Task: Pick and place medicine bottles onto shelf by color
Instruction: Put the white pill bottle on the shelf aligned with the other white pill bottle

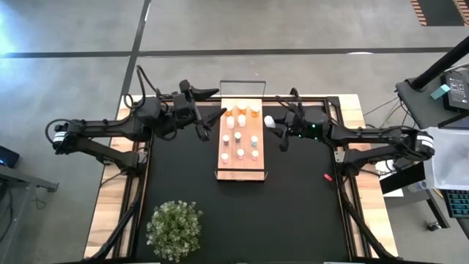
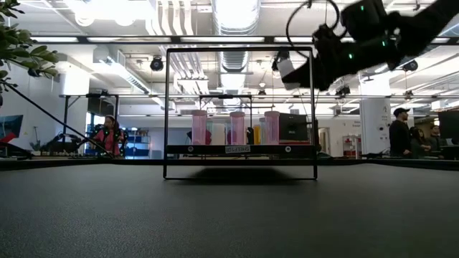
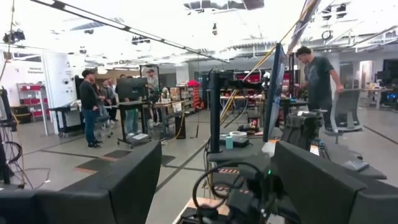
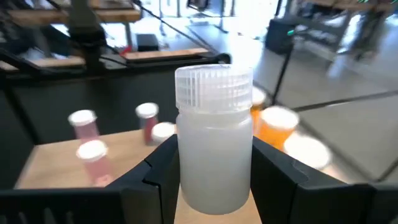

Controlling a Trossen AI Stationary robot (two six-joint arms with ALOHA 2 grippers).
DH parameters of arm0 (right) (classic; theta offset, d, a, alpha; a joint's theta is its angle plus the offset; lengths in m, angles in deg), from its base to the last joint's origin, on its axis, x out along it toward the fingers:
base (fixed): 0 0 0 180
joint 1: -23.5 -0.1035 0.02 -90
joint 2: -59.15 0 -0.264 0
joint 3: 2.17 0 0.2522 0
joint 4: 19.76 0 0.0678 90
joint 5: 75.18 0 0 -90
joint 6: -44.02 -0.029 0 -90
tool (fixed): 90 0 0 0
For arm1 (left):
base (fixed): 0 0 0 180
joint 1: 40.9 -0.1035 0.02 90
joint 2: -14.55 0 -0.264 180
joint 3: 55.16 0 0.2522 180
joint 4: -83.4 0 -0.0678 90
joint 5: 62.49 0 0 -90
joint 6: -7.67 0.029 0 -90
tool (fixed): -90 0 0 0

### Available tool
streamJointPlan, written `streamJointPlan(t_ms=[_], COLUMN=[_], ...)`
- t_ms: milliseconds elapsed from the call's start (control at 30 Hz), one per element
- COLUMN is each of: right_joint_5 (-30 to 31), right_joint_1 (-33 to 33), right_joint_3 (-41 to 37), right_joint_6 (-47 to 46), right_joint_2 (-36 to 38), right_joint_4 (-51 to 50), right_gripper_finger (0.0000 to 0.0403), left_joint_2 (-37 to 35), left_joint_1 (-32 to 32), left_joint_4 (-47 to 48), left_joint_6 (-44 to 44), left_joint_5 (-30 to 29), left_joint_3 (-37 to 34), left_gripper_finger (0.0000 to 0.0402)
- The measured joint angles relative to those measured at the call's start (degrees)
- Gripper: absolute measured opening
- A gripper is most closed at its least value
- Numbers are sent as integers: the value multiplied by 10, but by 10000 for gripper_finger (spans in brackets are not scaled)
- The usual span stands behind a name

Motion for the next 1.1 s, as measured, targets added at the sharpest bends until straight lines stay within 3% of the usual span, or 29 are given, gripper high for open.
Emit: streamJointPlan(t_ms=[200,500,700,1100], right_joint_5=[-99,-240,-375,-396], right_joint_1=[45,123,168,176], right_joint_3=[-55,-72,-44,22], right_joint_6=[-40,-74,-111,-95], right_joint_2=[-72,-195,-285,-428], right_joint_4=[121,315,351,412], right_gripper_finger=[146,146,146,146], left_joint_2=[5,7,8,8], left_joint_1=[0,0,1,1], left_joint_4=[-19,-50,-67,-78], left_joint_6=[-1,-2,-2,-3], left_joint_5=[0,0,0,0], left_joint_3=[0,0,0,0], left_gripper_finger=[295,295,295,295])
